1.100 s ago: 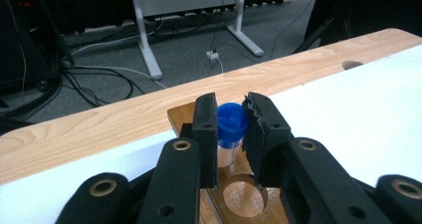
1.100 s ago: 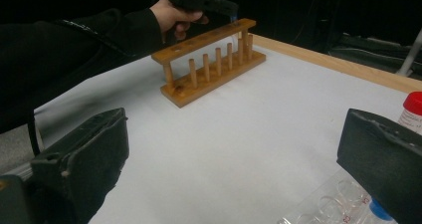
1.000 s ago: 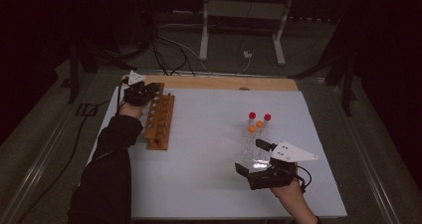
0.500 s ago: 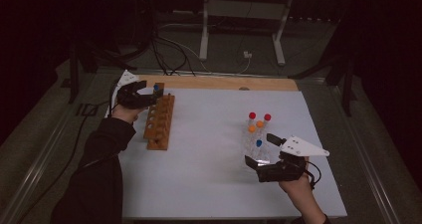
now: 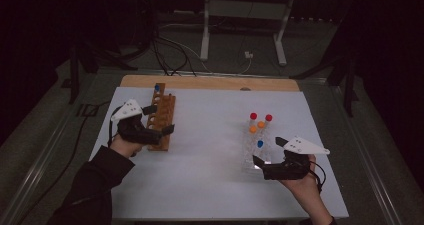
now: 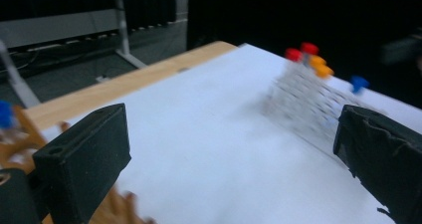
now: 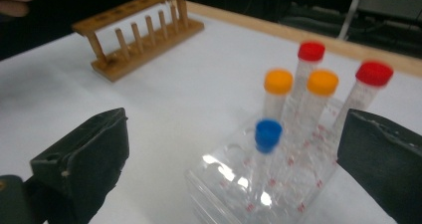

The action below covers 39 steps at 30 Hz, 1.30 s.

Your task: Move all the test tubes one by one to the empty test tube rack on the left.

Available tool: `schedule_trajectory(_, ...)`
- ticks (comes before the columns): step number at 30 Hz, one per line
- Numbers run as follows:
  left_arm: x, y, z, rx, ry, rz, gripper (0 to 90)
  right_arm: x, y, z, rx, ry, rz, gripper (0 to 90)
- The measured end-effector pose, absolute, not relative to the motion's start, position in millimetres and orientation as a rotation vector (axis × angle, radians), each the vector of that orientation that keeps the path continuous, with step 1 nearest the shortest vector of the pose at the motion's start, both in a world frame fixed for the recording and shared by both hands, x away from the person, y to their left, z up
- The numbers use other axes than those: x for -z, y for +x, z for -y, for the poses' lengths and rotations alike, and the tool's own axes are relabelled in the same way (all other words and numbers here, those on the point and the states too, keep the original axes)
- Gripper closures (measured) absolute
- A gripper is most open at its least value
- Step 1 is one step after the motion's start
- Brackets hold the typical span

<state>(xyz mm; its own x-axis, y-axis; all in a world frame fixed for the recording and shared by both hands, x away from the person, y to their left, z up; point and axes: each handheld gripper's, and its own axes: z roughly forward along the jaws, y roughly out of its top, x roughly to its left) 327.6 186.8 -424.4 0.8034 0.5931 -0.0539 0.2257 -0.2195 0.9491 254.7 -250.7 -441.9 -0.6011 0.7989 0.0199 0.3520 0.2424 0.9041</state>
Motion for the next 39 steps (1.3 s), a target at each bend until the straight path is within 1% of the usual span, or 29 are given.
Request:
schedule_trajectory(3, 432, 312, -182, -0.35, 1.811, -0.59, 2.3, 448, 260, 255, -1.311, 1.084, -2.065, 11.7)
schedule_trajectory(4, 434, 307, -180, -0.35, 1.813, -0.585, 2.3, 450, 261, 256, -1.304, 1.088, -2.07, 16.1)
schedule_trajectory(6, 439, 300, -178, -0.325, 1.812, -0.567, 2.3, 453, 263, 256, -1.286, 1.087, -2.087, 18.5)
schedule_trajectory(9, 446, 292, -174, -0.307, 1.82, -0.553, 2.3, 457, 266, 256, -1.247, 1.105, -2.097, 24.6)
schedule_trajectory(11, 450, 288, -172, -0.293, 1.833, -0.535, 2.3, 460, 268, 255, -1.218, 1.115, -2.11, 31.4)
schedule_trajectory(13, 454, 285, -168, -0.294, 1.85, -0.524, 2.3, 462, 270, 254, -1.196, 1.119, -2.118, 41.0)
schedule_trajectory(16, 458, 282, -164, -0.28, 1.863, -0.512, 2.3, 464, 274, 253, -1.172, 1.119, -2.132, 50.5)
schedule_trajectory(20, 462, 278, -160, -0.266, 1.882, -0.495, 2.3, 468, 278, 251, -1.126, 1.107, -2.152, 58.9)
schedule_trajectory(28, 465, 278, -159, -0.248, 1.884, -0.488, 2.3, 473, 284, 246, -1.107, 1.112, -2.198, 69.2)
schedule_trajectory(32, 465, 279, -161, -0.252, 1.884, -0.494, 2.3, 475, 286, 244, -1.094, 1.113, -2.198, 76.0)
schedule_trajectory(39, 467, 280, -161, -0.23, 1.886, -0.494, 2.3, 472, 285, 242, -1.095, 1.105, -2.192, 77.2)
